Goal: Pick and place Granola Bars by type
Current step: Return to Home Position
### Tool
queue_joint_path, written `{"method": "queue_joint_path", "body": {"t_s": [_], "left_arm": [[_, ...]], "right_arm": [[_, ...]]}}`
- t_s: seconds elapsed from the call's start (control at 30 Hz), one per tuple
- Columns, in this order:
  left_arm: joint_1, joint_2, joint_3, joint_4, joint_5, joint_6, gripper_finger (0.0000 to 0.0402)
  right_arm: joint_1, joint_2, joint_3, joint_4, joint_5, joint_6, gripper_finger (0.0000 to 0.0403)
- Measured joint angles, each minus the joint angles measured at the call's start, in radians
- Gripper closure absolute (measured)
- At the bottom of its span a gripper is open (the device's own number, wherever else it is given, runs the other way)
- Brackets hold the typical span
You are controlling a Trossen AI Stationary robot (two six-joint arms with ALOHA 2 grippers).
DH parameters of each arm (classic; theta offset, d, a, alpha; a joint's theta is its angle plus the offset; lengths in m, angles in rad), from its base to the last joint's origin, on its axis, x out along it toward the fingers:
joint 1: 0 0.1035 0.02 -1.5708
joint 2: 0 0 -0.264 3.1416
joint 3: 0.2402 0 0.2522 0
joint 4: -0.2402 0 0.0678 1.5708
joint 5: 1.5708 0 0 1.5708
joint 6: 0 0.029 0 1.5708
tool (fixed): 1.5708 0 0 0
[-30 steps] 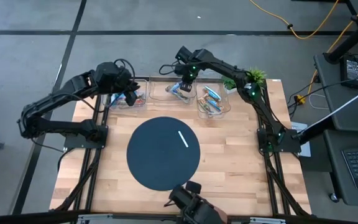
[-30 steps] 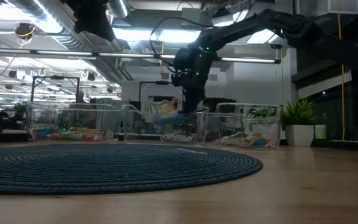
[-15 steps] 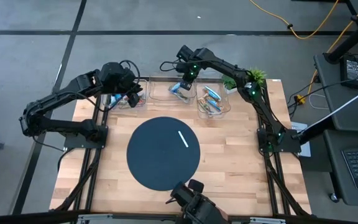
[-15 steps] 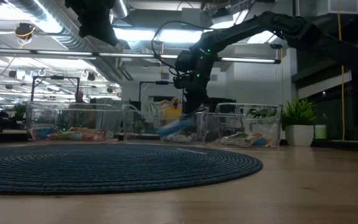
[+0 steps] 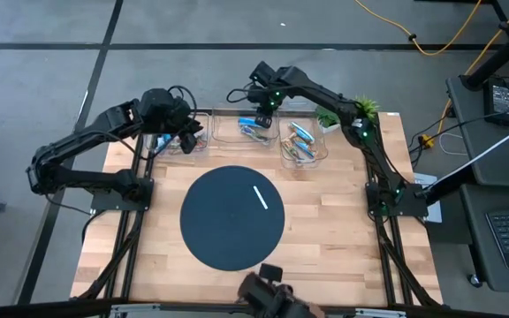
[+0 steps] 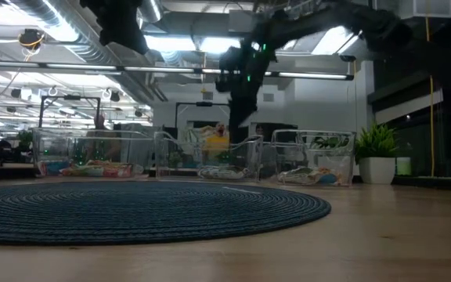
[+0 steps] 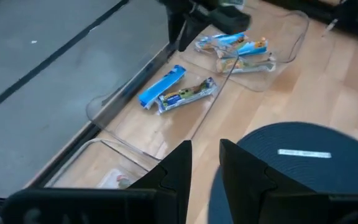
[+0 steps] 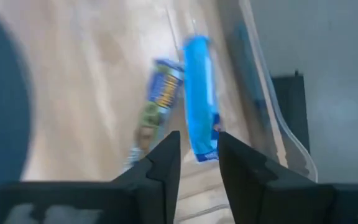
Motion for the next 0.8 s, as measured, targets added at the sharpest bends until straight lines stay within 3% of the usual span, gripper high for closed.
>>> {"method": "queue_joint_path", "body": {"t_s": [0.23, 0.47, 0.63, 0.8], "left_arm": [[0.0, -0.124, 0.0, 0.019, 0.207, -0.013, 0.0327], [0.0, -0.381, 0.0, 0.018, 0.292, -0.027, 0.0329], [0.0, -0.534, -0.011, 0.021, 0.362, -0.094, 0.0374], [0.0, -0.625, -0.148, 0.075, 0.492, -0.179, 0.0399]], "right_arm": [[0.094, -0.178, 0.0, -0.041, -0.037, 0.008, 0.0323], [0.271, -0.412, 0.0, -0.007, -0.027, 0.002, 0.0392], [0.377, -0.53, 0.001, -0.003, 0.081, 0.062, 0.0394], [0.456, -0.627, -0.066, -0.009, 0.127, 0.159, 0.0398]]}}
